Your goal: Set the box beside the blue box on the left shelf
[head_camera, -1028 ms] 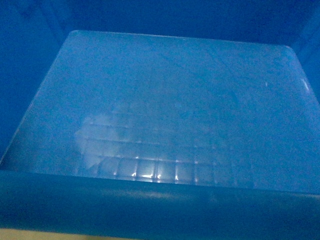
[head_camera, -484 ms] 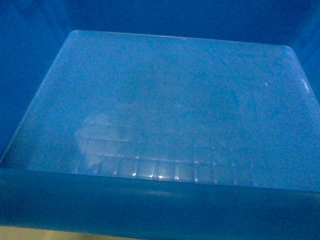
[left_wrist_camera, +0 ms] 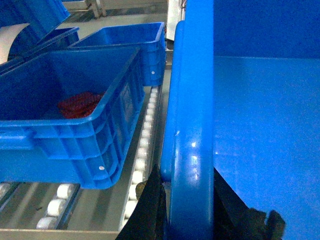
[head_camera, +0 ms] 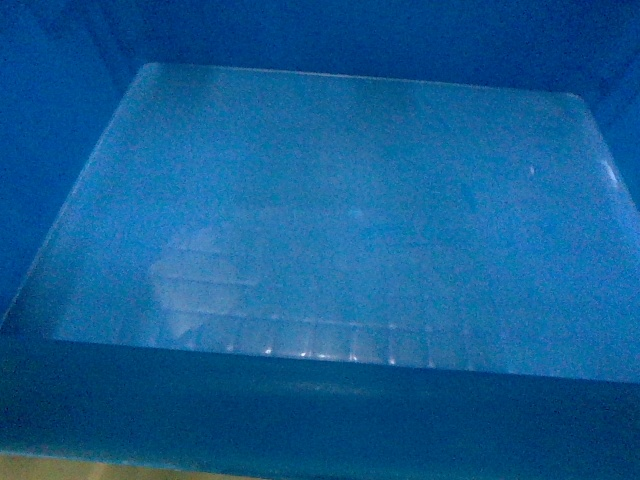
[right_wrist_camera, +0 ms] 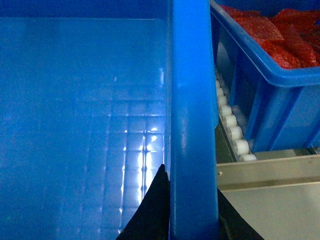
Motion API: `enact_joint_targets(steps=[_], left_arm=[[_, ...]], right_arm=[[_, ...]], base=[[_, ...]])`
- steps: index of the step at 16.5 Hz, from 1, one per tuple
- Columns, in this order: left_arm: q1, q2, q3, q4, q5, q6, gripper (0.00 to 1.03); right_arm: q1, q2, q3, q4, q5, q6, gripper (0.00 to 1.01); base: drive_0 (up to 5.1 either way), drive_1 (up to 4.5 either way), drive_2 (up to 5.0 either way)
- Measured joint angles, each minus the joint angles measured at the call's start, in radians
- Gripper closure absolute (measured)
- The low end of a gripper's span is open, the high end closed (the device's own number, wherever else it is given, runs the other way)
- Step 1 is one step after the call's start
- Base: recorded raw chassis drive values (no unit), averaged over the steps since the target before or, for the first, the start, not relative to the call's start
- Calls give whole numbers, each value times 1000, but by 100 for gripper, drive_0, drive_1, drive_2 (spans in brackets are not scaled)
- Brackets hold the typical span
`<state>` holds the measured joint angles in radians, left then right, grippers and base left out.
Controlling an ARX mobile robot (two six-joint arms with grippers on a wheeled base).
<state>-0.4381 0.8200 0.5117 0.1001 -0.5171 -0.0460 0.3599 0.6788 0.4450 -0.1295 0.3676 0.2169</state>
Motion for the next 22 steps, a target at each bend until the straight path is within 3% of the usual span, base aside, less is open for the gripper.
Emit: enact_joint_targets(steps=[8,22], left_arm=[[0,0,0,1,1,0,89],[0,3,0,1,1,1,89]], right_arm=[[0,0,0,2,0,0,92],[0,5,0,1,0,0,92]], base=[[8,438,-421],[0,0,0]])
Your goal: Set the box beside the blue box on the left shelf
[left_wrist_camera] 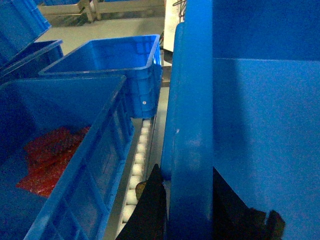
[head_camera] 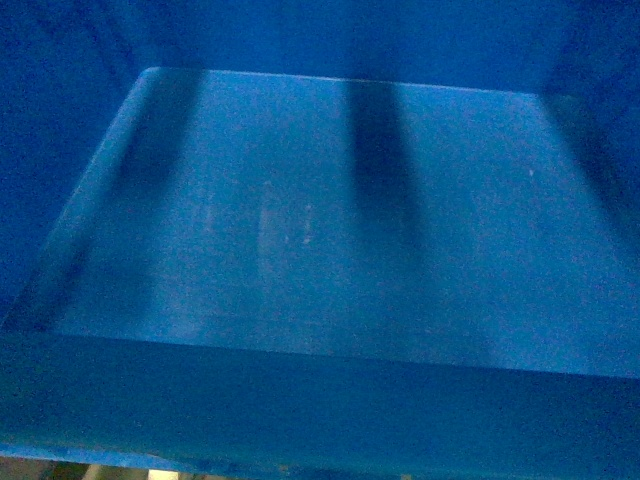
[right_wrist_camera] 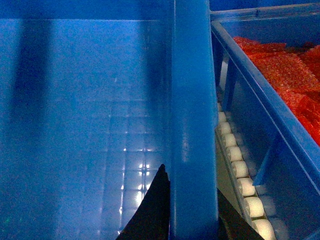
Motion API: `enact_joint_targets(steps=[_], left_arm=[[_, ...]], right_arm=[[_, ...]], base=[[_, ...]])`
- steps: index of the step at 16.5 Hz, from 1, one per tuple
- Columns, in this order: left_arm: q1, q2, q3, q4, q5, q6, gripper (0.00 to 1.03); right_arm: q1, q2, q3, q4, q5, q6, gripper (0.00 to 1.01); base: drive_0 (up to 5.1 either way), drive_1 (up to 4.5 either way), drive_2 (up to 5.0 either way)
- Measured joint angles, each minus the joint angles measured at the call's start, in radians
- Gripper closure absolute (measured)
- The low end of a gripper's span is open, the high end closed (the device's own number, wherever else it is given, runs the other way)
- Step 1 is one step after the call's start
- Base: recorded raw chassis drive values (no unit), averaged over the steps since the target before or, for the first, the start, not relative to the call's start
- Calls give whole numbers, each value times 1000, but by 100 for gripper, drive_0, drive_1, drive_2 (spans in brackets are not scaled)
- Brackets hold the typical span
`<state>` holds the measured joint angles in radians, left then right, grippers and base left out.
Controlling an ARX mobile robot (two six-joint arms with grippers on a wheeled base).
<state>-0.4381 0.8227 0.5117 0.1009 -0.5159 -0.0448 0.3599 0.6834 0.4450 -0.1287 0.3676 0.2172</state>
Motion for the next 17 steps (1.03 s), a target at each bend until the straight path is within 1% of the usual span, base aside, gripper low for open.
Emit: enact_joint_targets(steps=[17], left_arm=[[0,0,0,0,1,0,89]], right_arm=[[0,0,0,0,0,0,92]], base=[[0,0,0]])
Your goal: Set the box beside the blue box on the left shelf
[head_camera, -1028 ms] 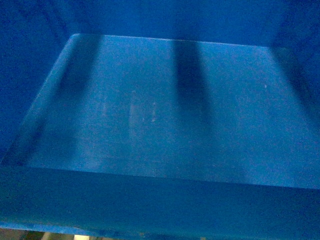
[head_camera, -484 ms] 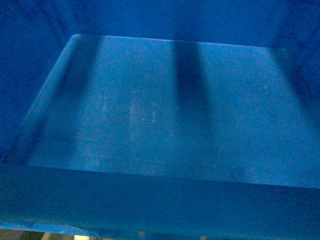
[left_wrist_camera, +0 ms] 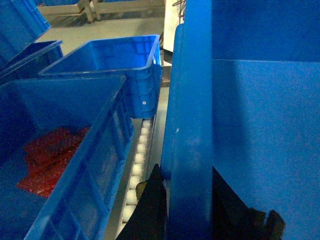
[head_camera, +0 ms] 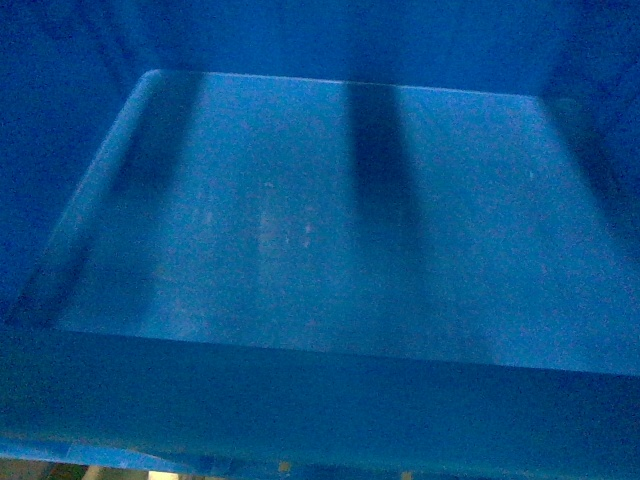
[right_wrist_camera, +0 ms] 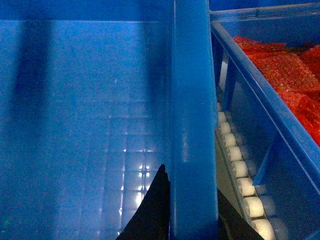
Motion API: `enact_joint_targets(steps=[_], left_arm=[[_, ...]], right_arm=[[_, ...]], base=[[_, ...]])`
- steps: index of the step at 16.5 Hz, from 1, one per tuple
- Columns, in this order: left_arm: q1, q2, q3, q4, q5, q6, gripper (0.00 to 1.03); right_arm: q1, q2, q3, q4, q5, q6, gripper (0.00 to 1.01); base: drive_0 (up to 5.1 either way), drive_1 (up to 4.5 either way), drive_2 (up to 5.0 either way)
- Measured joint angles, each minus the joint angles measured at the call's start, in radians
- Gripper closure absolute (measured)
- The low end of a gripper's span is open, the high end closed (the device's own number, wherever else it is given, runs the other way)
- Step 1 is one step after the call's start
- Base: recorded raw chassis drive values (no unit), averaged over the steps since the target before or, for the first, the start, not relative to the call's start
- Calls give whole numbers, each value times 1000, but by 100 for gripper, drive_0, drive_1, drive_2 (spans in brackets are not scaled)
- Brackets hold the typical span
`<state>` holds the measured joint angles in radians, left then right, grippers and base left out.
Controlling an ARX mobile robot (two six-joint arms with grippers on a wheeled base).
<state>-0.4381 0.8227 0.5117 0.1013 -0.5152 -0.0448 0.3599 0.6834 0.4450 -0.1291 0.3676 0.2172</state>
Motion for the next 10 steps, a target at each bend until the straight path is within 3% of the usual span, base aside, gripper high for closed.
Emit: enact_joint_targets(steps=[5,6,7,8,10], left_arm=[[0,0,0,0,0,0,89],[0,0,0,-1,-1,-2,89],[-18,7,2,-8,-61,-6,89],[-40,8,12,-12,-126,-3,89],[-50,8,19,-21,-154,-3,89]], right_arm=[[0,0,0,0,0,0,92],[16,2,-25,86,49,-29,92],[54,2,-76,205,130,-69,92],[59,3,-84,246,151,-89,92],[58,5,-80,254,158,-107,92]], base=[[0,0,0],[0,0,0],[0,0,0],[0,0,0],[0,0,0]])
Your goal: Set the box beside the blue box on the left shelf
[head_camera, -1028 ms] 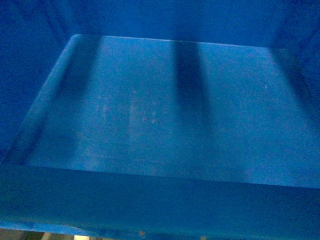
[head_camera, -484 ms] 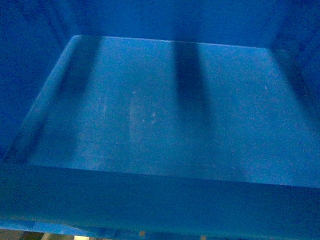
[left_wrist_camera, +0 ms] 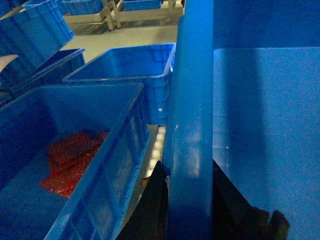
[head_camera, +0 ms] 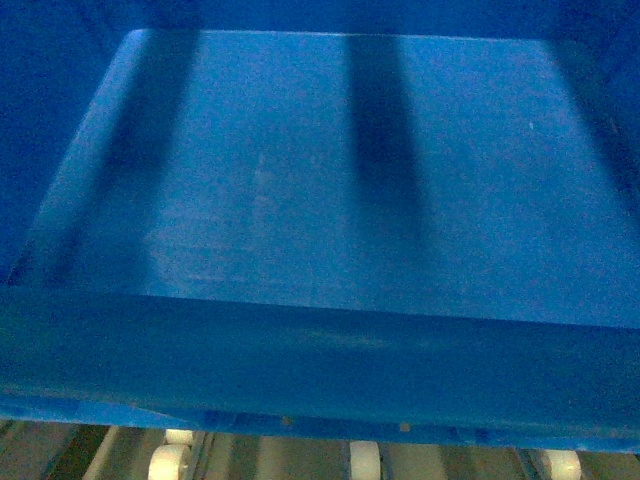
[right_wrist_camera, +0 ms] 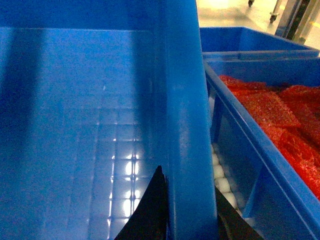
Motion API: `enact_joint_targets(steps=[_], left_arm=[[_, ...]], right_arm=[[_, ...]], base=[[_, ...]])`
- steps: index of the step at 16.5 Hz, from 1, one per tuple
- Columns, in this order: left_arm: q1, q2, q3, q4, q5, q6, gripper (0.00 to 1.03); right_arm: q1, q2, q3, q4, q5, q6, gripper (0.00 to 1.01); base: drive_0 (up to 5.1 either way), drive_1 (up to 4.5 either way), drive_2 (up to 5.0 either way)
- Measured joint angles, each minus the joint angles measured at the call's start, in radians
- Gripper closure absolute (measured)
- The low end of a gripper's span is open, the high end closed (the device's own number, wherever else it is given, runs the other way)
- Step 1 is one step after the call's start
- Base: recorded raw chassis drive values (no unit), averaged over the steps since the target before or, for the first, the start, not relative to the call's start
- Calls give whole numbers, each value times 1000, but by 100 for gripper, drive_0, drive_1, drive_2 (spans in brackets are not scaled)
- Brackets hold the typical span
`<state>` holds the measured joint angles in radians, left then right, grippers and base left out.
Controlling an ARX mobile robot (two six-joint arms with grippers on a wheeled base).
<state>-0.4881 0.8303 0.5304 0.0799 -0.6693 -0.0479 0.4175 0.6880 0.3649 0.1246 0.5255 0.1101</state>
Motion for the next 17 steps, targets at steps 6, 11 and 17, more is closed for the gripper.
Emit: enact_joint_targets(steps=[6,11,17], left_arm=[[32,248,20,-128,109,-154,89],[69,381,31,-129,173,-226,89],[61,343,98,18,119,-192,45]], right_arm=[[-191,208,75,-203,-224,64,92],[-216,356,59,-134,-264,58,92],[-152,274,67,61,-120,19,41]], base=[[0,0,0],[0,0,0],[0,0,0]])
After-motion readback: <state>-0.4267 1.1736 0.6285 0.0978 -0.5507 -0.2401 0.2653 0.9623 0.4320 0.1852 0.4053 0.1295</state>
